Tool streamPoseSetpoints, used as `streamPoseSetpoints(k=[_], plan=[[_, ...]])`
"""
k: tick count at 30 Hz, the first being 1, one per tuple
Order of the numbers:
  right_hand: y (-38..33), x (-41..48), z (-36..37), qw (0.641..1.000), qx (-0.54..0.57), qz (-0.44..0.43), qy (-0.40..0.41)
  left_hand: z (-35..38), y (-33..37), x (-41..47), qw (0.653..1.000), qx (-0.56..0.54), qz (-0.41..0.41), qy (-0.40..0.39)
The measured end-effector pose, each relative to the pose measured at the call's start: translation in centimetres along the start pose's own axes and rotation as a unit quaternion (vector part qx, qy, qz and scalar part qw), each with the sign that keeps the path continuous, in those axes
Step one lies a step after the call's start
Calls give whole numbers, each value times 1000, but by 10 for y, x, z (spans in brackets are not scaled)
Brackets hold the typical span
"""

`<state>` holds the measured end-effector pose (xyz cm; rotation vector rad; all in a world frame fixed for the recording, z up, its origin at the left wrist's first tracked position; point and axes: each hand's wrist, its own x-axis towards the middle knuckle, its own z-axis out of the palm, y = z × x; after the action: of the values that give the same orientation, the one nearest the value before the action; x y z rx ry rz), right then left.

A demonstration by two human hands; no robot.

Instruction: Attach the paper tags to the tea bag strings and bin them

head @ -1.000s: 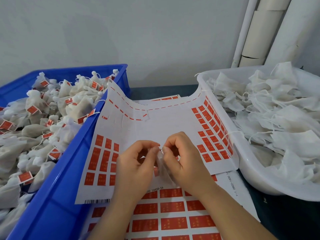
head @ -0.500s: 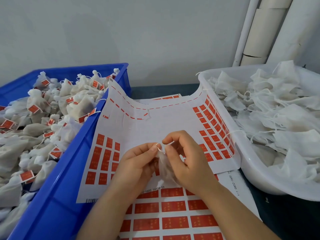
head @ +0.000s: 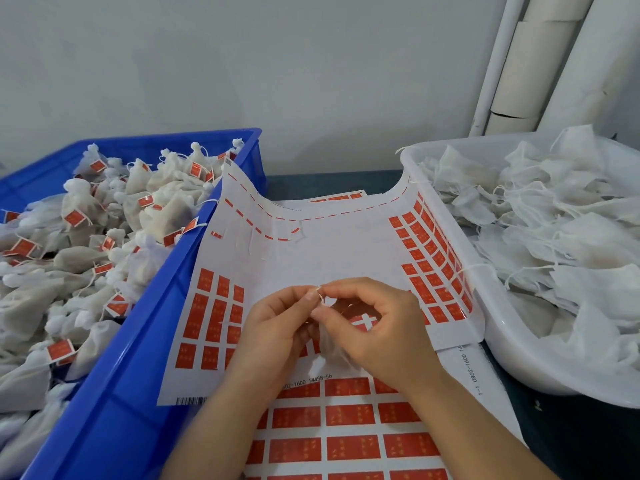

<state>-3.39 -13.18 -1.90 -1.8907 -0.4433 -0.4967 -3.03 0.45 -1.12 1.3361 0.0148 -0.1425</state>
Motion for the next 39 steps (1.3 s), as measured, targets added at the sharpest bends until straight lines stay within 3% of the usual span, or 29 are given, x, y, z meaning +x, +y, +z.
streamPoseSetpoints(k=[7, 15, 20, 23, 29, 33, 39], plan=[[5, 0, 3, 999, -28, -5, 16, -2, 1, 1, 1000, -18, 9, -16], [1, 0, 3, 999, 3, 33, 0, -2, -5, 2, 996, 82, 34, 25], [5, 2, 3, 999, -28, -28, 26, -4, -4, 2, 997, 74, 29, 3], [5, 2, 1, 999, -14, -13, 31, -4, -5, 2, 997, 67, 33, -13], [1, 3, -1, 995, 57, 72, 35, -4, -4, 1, 980, 175, 94, -15], [0, 3, 0, 993, 69, 93, 5, 0, -4, -1, 948, 262, 181, -1], [6, 2, 4, 991, 54, 118, -40, 4, -5, -2, 941, 263, 209, 39]])
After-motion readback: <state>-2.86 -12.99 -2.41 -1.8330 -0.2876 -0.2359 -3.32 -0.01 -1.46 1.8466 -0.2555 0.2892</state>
